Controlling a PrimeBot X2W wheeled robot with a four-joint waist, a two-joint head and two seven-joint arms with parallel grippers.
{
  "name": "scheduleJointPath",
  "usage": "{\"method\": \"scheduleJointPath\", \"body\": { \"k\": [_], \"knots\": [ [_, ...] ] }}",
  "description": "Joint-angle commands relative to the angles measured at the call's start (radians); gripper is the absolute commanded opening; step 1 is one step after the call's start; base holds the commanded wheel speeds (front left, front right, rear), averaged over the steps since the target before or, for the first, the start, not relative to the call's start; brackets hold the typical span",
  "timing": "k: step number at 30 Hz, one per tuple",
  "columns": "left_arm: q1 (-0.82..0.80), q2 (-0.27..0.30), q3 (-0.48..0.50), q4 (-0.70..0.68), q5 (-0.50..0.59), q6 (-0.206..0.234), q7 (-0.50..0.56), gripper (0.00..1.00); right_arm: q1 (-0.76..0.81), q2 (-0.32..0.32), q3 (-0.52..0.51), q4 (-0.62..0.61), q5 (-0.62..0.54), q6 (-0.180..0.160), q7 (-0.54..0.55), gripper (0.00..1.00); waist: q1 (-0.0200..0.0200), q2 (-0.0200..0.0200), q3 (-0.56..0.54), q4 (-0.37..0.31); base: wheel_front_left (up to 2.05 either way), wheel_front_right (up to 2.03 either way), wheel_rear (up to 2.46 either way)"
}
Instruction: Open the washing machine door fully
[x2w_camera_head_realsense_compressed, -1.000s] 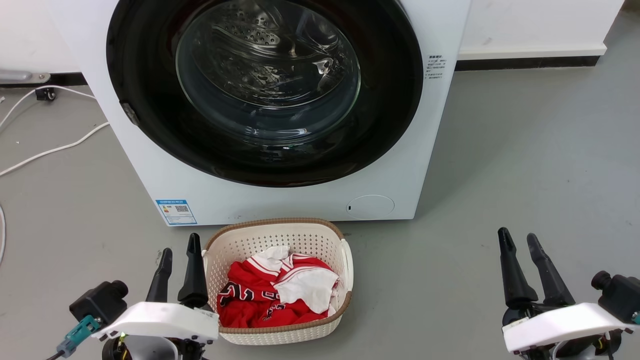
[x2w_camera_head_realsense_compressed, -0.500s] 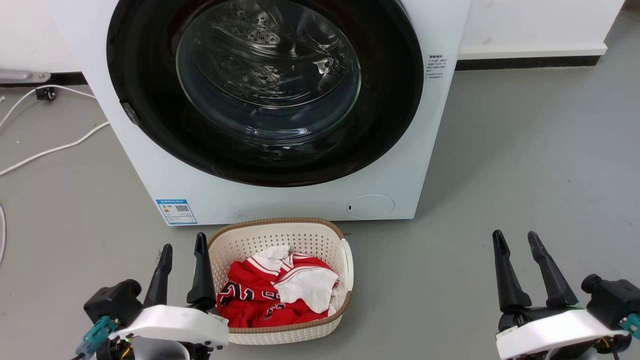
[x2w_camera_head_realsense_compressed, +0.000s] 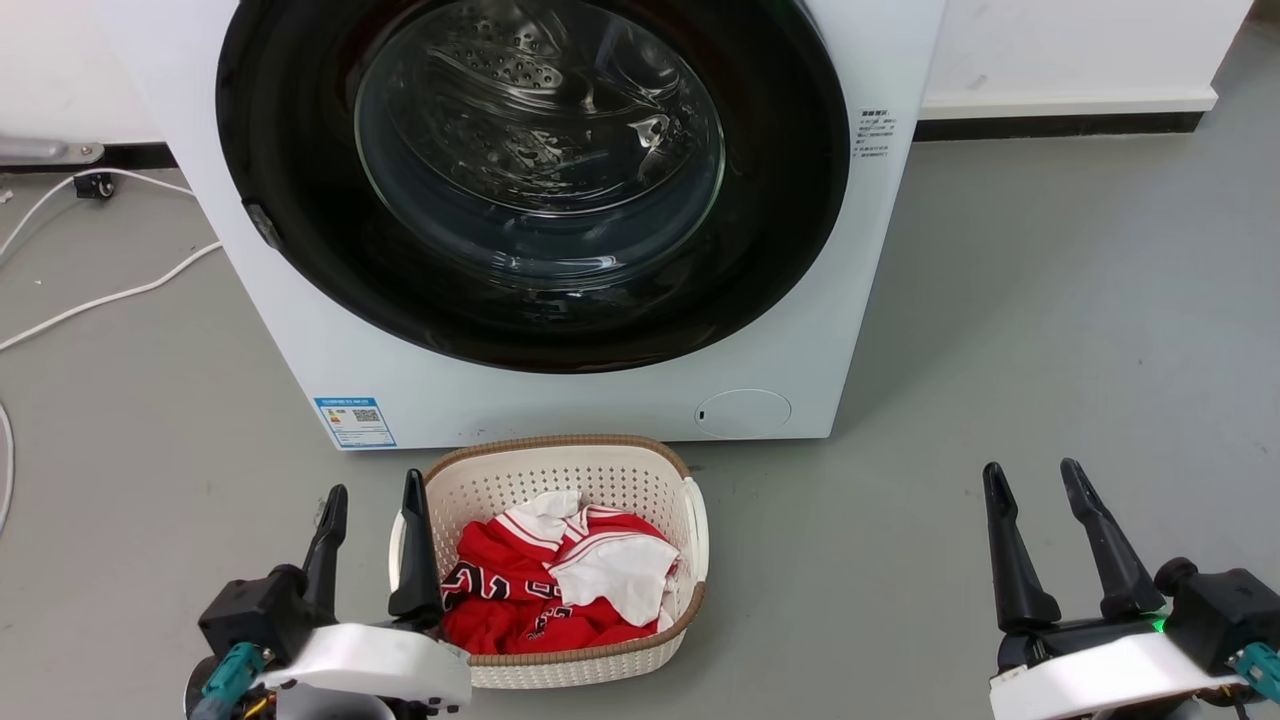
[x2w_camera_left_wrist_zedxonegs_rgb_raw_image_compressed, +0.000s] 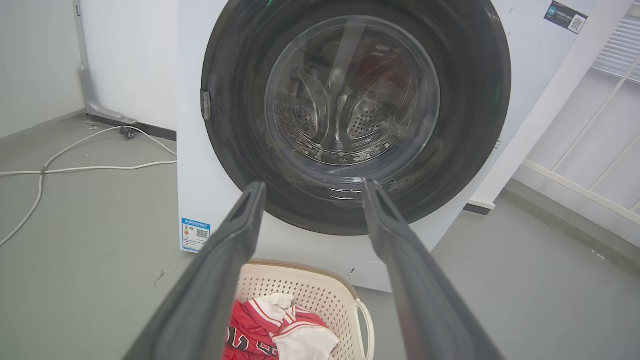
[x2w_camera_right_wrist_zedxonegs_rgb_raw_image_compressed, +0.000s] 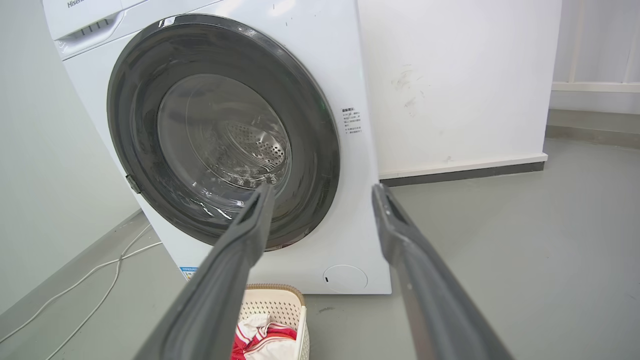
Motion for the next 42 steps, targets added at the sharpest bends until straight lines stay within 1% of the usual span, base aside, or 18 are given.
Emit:
{"method": "scheduleJointPath", "body": {
  "k": [1,8,25,42],
  "knots": [
    [0.004,0.006,-0.005,-0.011,0.022,0.005,-0.009,1.00,0.006,-0.004,0.001,-0.015,-0.022,0.000,-0.007,1.00,0.0000,0.0000,0.000,0.000,0.00,0.00,0.00],
    [0.013,0.007,-0.014,-0.013,0.083,0.004,-0.024,1.00,0.017,-0.004,-0.006,-0.027,-0.054,0.000,-0.024,1.00,0.0000,0.0000,-0.001,0.002,0.00,0.00,0.00],
    [0.033,0.003,-0.031,-0.007,0.225,0.023,-0.058,1.00,0.040,-0.004,-0.017,-0.041,-0.160,0.000,-0.058,1.00,0.0000,0.0000,-0.006,0.005,0.00,0.00,0.00],
    [0.050,-0.002,-0.033,0.010,0.339,0.040,-0.087,1.00,0.061,-0.004,-0.029,-0.029,-0.208,0.000,-0.086,1.00,0.0000,0.0000,-0.010,0.005,0.00,0.00,0.00]
  ]
}}
